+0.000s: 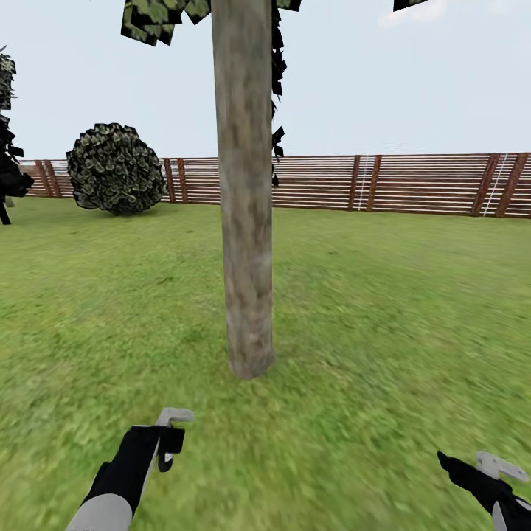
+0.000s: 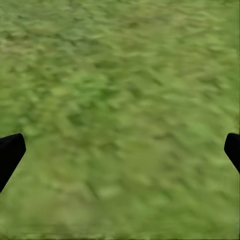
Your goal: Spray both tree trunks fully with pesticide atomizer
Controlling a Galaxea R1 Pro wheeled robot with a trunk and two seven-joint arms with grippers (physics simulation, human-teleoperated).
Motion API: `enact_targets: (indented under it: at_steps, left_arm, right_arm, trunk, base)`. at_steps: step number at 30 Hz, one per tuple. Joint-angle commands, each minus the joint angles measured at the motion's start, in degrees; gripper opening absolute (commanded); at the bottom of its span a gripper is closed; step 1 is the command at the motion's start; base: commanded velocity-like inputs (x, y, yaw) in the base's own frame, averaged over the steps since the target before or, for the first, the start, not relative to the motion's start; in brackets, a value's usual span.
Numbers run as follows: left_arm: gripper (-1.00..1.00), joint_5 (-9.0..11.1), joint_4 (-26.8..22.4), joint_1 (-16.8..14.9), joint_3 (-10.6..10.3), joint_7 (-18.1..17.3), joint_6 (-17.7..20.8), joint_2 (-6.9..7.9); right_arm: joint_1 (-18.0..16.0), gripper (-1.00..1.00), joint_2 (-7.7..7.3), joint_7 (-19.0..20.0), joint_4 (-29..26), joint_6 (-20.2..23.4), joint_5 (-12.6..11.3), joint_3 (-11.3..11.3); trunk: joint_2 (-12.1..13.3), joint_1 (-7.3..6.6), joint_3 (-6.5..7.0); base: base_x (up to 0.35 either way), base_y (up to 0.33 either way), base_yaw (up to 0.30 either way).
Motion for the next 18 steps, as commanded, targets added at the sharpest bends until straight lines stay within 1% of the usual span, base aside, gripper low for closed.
enact_targets:
  at_steps: [1,3,4,5,6,8,10,13,18]
  left_arm:
    - [-1.00,-0.64,-0.23,-0.30,-0.39,-1.51,3.42,-0.06]
    - [-1.00,-0.66,-0.39,-1.67,-1.19,-3.17,9.48,-0.03]
    - [-1.00,-0.66,-0.43,-2.60,-1.39,-3.67,11.28,0.00]
    - [-1.00,-0.67,-0.46,-3.62,-1.56,-4.11,12.85,0.03]
    - [-1.00,-0.66,-0.47,-4.03,-1.63,-4.28,13.44,0.12]
    - [-1.00,-0.61,-0.49,-4.62,-1.69,-4.47,14.06,0.34]
    - [-1.00,-0.60,-0.49,-5.46,-1.72,-4.54,14.34,0.40]
    - [-1.00,-0.59,-0.47,-7.07,-1.74,-4.62,14.75,0.48]
    - [-1.00,-0.58,-0.45,-7.76,-1.74,-4.64,14.91,0.49]
  right_arm:
    - [-0.07,1.00,0.03,0.51,-0.15,3.73,0.53,-0.28]
    - [-0.09,1.00,0.03,0.49,-0.71,11.93,0.61,0.28]
    - [-0.08,1.00,0.02,0.50,-1.57,15.49,0.64,1.12]
    - [-0.10,1.00,0.00,0.51,-3.06,18.84,0.65,2.88]
    - [-0.09,1.00,-0.08,0.54,-3.79,20.11,0.66,4.16]
    - [-0.08,1.00,-0.26,0.55,-4.65,21.43,0.67,6.32]
    - [-0.07,1.00,-0.35,0.53,-5.11,21.98,0.67,7.28]
    - [-0.08,1.00,-0.43,0.56,-7.08,22.28,0.63,7.74]
    - [-0.09,1.00,-0.46,0.52,-7.99,22.35,0.60,7.85]
  trunk:
    - [-0.03,-0.01,-0.06]
    - [-0.03,-0.01,-0.06]
    - [-0.03,-0.01,-0.06]
    - [-0.03,-0.01,-0.06]
    - [-0.03,-0.01,-0.06]
    - [-0.03,-0.01,-0.06]
    - [-0.03,-0.01,-0.06]
    - [-0.03,-0.01,-0.08]
    - [-0.03,-0.01,-0.26]
  base:
    - [0.016,0.000,0.000]
    - [0.009,0.000,0.000]
    - [0.004,0.000,0.000]
    - [0.002,0.000,0.000]
    - [0.001,0.000,0.000]
    - [0.000,0.000,0.000]
    - [0.000,0.000,0.000]
    - [0.000,0.000,-0.052]
    - [0.000,0.000,-0.207]
